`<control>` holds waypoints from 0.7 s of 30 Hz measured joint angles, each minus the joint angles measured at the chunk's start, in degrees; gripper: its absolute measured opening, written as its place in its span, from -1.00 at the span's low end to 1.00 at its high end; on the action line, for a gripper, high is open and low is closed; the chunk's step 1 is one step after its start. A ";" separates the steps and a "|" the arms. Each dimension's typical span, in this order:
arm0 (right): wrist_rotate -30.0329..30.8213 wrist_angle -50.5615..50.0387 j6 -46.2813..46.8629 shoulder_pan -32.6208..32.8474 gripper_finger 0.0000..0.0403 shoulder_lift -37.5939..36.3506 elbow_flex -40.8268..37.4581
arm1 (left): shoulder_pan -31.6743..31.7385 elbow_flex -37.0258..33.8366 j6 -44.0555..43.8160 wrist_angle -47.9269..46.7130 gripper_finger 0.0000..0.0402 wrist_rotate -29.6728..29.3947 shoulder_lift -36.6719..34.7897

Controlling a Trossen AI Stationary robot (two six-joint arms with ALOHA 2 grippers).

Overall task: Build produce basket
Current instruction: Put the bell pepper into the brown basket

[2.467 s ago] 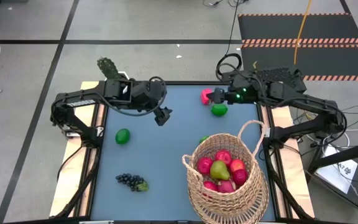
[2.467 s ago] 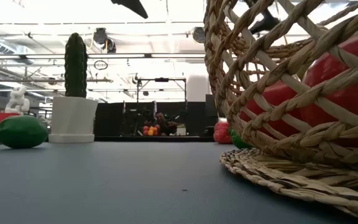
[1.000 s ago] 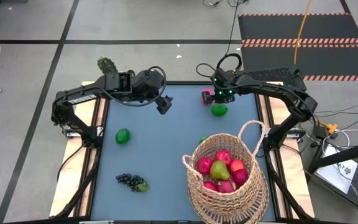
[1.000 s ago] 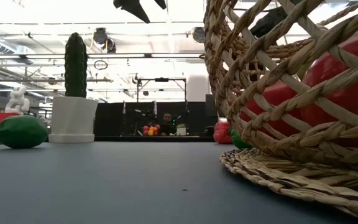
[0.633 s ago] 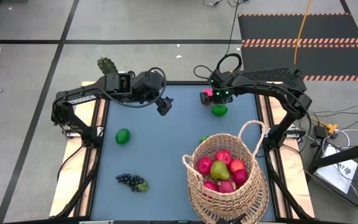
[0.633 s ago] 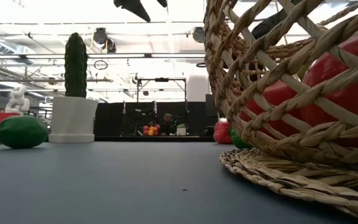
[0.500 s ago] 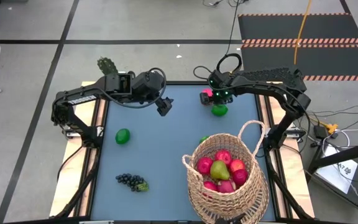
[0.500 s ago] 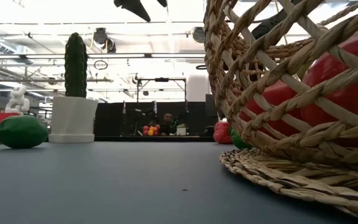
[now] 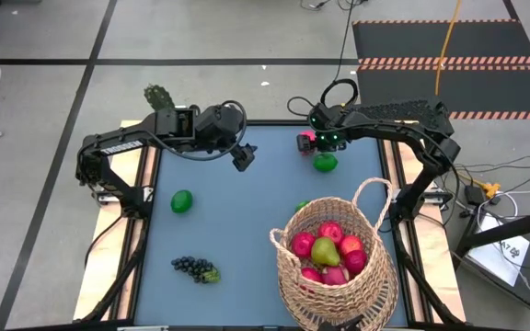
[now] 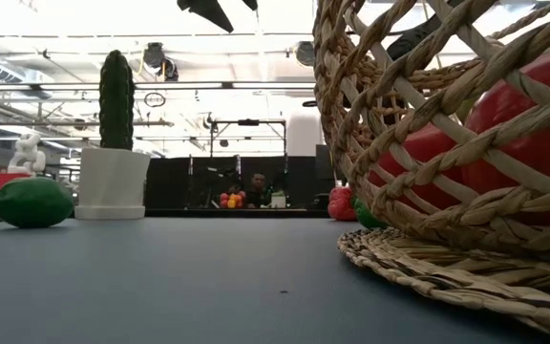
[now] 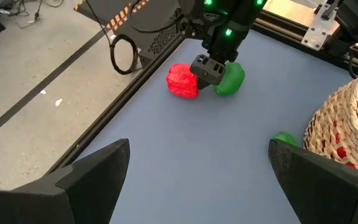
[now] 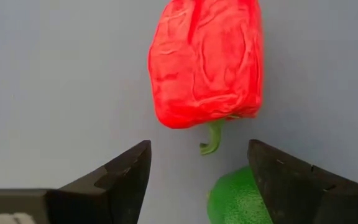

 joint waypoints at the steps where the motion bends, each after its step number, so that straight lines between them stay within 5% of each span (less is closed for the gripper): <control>1: 0.06 -0.02 0.18 0.28 0.28 0.00 0.00 | 0.00 0.00 0.12 0.34 0.91 0.00 0.00; 21: 1.69 2.19 0.72 1.75 0.08 5.57 -0.02 | 0.07 0.00 -0.39 0.83 0.91 0.69 0.00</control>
